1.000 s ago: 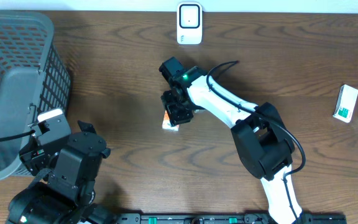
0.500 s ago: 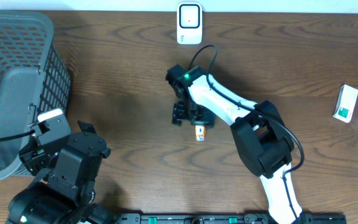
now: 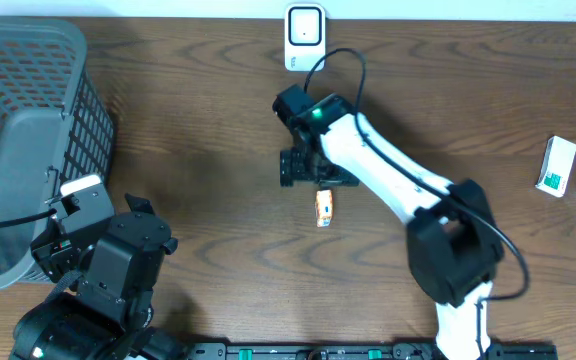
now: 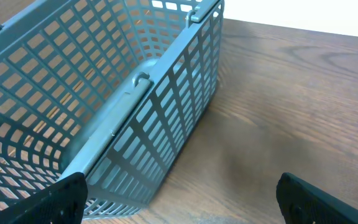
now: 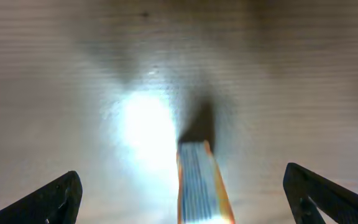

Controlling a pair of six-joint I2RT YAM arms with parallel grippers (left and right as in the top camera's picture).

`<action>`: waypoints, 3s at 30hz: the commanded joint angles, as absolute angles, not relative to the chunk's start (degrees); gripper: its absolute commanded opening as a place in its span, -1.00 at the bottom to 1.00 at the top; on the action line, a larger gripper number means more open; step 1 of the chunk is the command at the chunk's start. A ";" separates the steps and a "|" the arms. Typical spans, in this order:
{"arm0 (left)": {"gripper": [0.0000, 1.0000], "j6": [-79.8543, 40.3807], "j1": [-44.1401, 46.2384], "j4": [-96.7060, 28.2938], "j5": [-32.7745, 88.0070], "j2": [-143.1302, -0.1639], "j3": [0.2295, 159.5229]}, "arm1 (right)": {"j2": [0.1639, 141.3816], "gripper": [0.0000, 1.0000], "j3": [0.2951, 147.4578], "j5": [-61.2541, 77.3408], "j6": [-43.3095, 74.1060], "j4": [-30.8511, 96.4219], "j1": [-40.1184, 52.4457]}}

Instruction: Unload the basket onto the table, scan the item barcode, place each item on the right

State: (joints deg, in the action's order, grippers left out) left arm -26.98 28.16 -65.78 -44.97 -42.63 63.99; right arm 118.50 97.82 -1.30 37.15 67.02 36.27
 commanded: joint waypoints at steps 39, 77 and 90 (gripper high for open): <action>0.94 -26.68 27.88 -65.93 -45.65 -42.61 64.36 | 117.69 0.50 81.36 -0.99 29.80 59.20 37.50; 0.94 -26.68 27.88 -65.93 -45.65 -42.59 64.36 | 117.64 -0.66 87.29 7.60 29.61 67.16 35.18; 0.94 -26.68 27.88 -65.93 -45.65 -42.59 64.36 | 117.64 -0.62 97.60 26.94 30.09 74.59 31.14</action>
State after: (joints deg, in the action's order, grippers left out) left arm -26.98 28.16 -65.78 -44.97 -42.63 63.99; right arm 117.40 95.90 17.65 29.71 74.37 32.58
